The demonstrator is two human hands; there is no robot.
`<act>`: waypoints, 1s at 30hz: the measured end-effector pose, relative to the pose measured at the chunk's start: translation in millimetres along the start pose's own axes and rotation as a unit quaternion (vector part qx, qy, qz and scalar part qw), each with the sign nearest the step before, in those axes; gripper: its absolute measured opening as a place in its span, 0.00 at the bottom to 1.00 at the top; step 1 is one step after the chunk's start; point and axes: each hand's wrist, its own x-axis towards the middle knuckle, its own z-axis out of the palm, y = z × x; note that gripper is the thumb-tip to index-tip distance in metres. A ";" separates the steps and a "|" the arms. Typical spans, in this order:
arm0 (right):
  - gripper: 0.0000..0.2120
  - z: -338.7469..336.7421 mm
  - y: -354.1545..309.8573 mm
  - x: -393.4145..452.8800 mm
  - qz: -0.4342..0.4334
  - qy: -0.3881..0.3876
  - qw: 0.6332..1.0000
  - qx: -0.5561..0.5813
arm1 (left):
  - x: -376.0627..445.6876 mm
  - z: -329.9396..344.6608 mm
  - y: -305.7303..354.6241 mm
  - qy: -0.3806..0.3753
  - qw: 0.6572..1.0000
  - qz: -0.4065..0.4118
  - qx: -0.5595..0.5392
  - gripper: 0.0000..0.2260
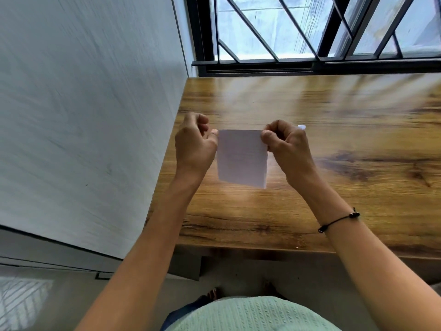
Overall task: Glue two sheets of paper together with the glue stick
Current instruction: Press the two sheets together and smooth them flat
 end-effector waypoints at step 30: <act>0.08 3.4 -7.7 -4.2 -0.041 0.029 0.999 -0.002 | 22.4 -11.3 4.6 0.043 0.995 -0.009 -0.086 0.04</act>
